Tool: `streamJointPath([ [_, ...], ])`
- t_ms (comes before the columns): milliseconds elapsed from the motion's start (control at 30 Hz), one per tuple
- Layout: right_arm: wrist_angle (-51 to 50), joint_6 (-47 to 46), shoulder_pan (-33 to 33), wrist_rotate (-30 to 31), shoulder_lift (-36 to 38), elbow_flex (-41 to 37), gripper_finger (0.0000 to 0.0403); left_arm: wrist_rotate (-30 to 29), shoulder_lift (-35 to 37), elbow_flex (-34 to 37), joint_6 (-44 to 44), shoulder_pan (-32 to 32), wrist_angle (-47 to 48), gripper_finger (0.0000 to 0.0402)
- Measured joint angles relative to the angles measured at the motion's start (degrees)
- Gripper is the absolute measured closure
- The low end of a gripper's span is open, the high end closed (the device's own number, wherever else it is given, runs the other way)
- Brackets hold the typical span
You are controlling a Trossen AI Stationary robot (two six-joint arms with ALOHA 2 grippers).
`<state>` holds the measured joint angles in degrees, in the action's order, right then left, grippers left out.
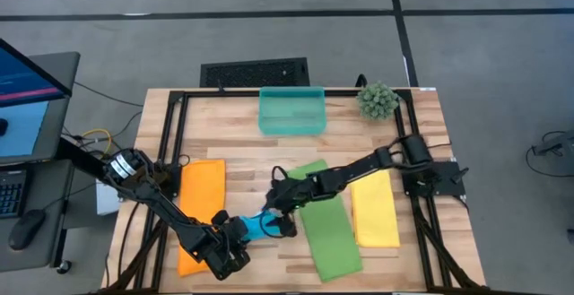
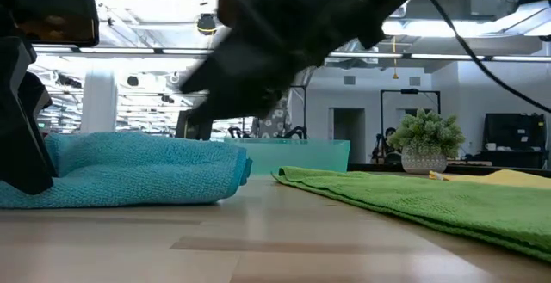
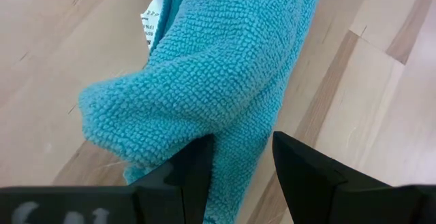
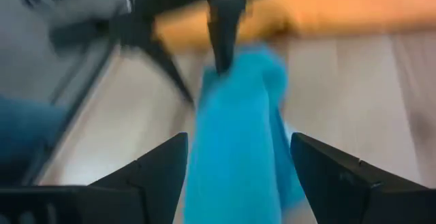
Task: Roll microfiber towels into tight, uniform cylinder then place into a basket
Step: Put the rolled blue towel into the green bin
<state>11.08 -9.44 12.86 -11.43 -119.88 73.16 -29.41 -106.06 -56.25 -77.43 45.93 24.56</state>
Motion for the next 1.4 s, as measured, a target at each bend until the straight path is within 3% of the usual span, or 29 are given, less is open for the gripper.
streamJointPath([
  [67,-2.8,-0.8,-0.3,0.4,-0.6,-0.8,0.0117,0.0,0.0,0.0,0.0,0.0,-0.1,0.0251],
  [467,4.4,-7.5,-0.9,-4.7,-8.7,2.2,0.0117,-0.8,0.0,0.0,0.2,0.0,-0.1,0.0251],
  [600,3.2,-10.3,-0.7,-9.0,-10.9,4.8,0.0117,-1.4,-0.1,0.0,0.2,-0.1,0.2,0.0251],
  [800,-0.7,-10.8,0.4,-9.7,-11.3,7.3,0.0129,-1.9,-0.1,0.0,1.7,-0.2,0.2,0.0251],
  [967,-1.3,-12.5,0.5,-10.6,-10.9,7.2,0.0195,-2.5,-0.1,0.0,1.8,-0.3,0.3,0.0251],
  [1200,-1.3,-12.8,0.5,-10.9,-10.9,7.2,0.0359,-3.5,-0.2,-0.2,2.8,-0.3,0.5,0.0251],
  [1400,-1.1,-14.5,0.5,-11.0,-10.9,7.2,0.0365,-3.6,-0.3,-2.1,7.0,-0.3,1.4,0.0250],
])
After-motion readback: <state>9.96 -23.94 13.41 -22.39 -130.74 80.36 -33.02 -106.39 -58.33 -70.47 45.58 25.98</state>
